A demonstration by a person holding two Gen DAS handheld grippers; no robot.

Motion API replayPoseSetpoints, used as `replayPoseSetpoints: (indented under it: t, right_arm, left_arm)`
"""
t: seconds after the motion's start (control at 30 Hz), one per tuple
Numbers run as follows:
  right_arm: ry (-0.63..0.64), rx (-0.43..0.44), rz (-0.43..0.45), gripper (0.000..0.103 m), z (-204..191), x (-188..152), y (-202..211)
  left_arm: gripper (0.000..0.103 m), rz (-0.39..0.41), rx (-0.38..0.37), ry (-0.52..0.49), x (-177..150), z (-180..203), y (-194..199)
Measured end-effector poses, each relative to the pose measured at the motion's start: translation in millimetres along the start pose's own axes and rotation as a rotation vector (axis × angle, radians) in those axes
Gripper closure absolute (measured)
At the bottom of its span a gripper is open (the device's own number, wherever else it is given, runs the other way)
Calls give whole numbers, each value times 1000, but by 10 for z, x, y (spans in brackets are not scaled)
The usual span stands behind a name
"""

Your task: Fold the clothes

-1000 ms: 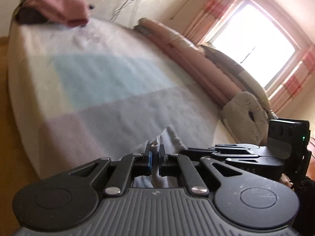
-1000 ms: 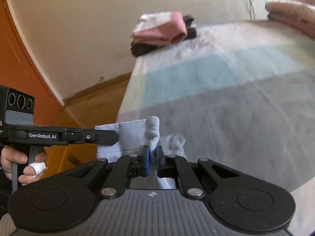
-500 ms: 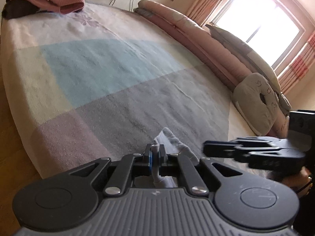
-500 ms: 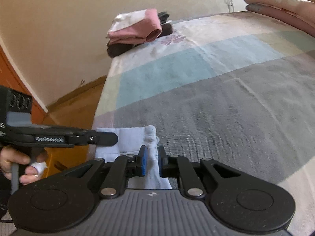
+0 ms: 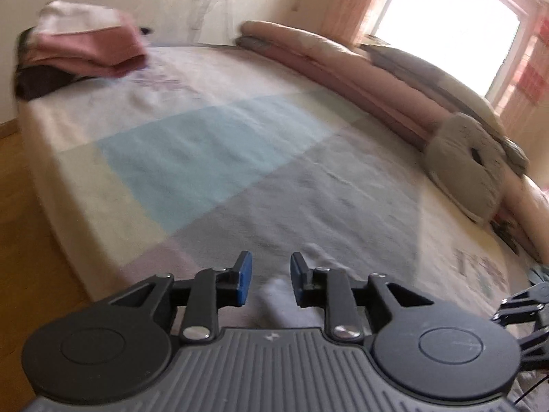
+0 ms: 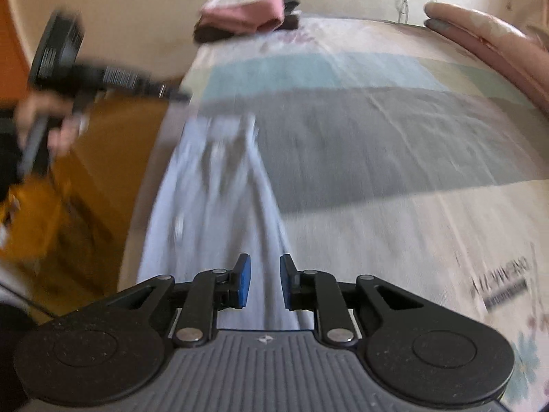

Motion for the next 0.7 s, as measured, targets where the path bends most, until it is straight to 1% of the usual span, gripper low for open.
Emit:
replayPoseSetpoints:
  t: [0.13, 0.17, 0.27, 0.37, 0.43, 0.53, 0.63, 0.7]
  right_arm:
    - [-74, -81, 12, 80, 58, -322, 288]
    - [-94, -102, 15, 78, 73, -404, 362]
    - [-162, -171, 33, 75, 158, -658, 627]
    - [-273, -267, 63, 75, 339, -1031, 1042]
    - [-341, -335, 73, 75, 432, -1322, 1313]
    - [-408, -412, 84, 75, 470, -1686, 1603]
    - [-464, -444, 107, 75, 426, -1976, 1794]
    - [-477, -463, 113, 75, 371, -2120, 1855]
  left_arm:
    - [70, -27, -89, -111, -189, 525, 10]
    - [67, -38, -104, -151, -261, 661, 9]
    - [66, -67, -139, -280, -494, 1046, 24]
    - [66, -89, -186, -379, -695, 1373, 85]
    - [64, -101, -223, -434, -817, 1599, 144]
    - [61, -108, -274, -496, -969, 1897, 227]
    - [58, -127, -314, -539, -1101, 2150, 261]
    - [58, -139, -329, -573, -1179, 2299, 272]
Point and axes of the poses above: each gripper's, at about its wrist camera, not at the fingertips, and y roughly against the way its jaws point, z to its right, x to its top, the point moved 10 cm from there along -y, roughly the way its jaws point, and after that the axes turned 12 degrees about x, right-handed, at the moved point
